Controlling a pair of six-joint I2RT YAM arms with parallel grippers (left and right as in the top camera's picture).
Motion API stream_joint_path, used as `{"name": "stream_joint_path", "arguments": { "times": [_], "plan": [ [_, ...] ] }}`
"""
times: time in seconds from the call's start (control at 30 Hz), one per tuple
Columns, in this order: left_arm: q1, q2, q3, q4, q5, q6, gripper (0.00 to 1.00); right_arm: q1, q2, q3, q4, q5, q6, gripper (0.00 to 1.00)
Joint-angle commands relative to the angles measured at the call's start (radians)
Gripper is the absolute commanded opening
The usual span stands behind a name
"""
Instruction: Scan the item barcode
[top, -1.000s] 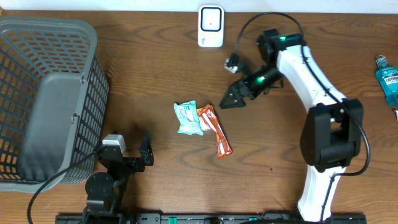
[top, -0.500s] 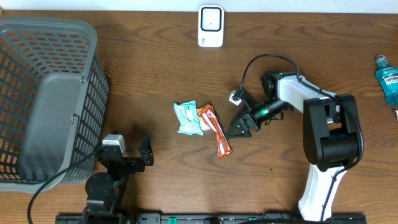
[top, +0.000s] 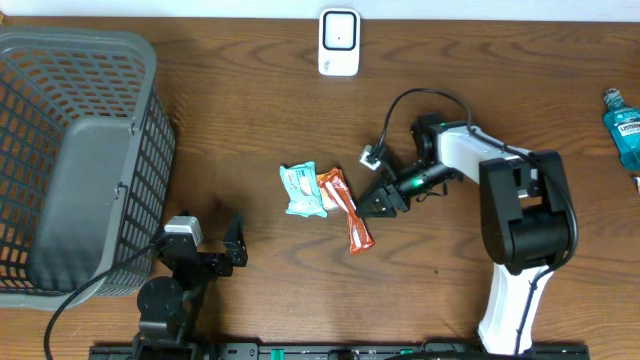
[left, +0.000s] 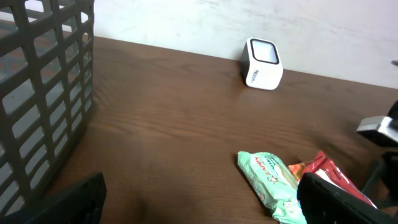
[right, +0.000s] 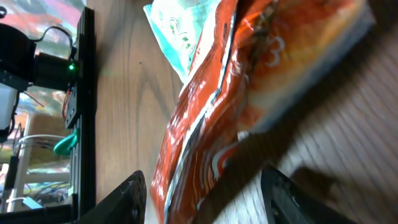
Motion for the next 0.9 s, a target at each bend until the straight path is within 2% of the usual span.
{"name": "stream_joint_path", "arguments": {
  "times": [0.0, 0.1, 0.13, 0.27, 0.33, 0.37, 0.4, 0.53, 0.63, 0.77, 0.87],
  "plan": [
    [0.005, -0.002, -0.025, -0.006, 0.016, 0.013, 0.98, 0.026, 0.048, -0.007, 0.02, -0.033, 0.043, 0.53],
    [0.005, -0.002, -0.025, -0.006, 0.016, 0.013, 0.98, 0.027, 0.067, -0.007, 0.019, -0.033, 0.043, 0.48],
    [0.005, -0.002, -0.025, -0.006, 0.016, 0.013, 0.98, 0.025, 0.07, -0.007, 0.019, -0.033, 0.043, 0.4],
    [0.005, -0.002, -0.025, -0.006, 0.016, 0.013, 0.98, 0.022, 0.071, -0.007, 0.019, -0.053, 0.042, 0.29],
    [0.005, -0.002, -0.025, -0.006, 0.016, 0.013, 0.98, 0.023, 0.071, -0.007, 0.02, -0.072, 0.042, 0.16],
    [0.005, -0.002, -0.025, -0.006, 0.016, 0.013, 0.98, 0.022, 0.071, -0.006, 0.021, -0.076, 0.042, 0.04],
    [0.005, -0.002, -0.025, -0.006, 0.016, 0.013, 0.98, 0.022, 0.071, -0.005, 0.02, -0.083, 0.042, 0.01],
    [0.005, -0.002, -0.025, -0.006, 0.016, 0.013, 0.98, 0.022, 0.071, 0.023, -0.02, -0.094, 0.043, 0.01],
    [0.005, -0.002, -0.025, -0.006, 0.016, 0.013, 0.98, 0.022, 0.071, 0.092, -0.143, -0.105, 0.039, 0.01],
    [0.005, -0.002, -0.025, -0.006, 0.016, 0.013, 0.98, 0.023, 0.069, 0.185, -0.324, -0.122, -0.056, 0.01],
    [0.005, -0.002, -0.025, -0.006, 0.016, 0.013, 0.98, 0.023, 0.069, 0.203, -0.346, -0.137, -0.086, 0.01]
  ]
}}
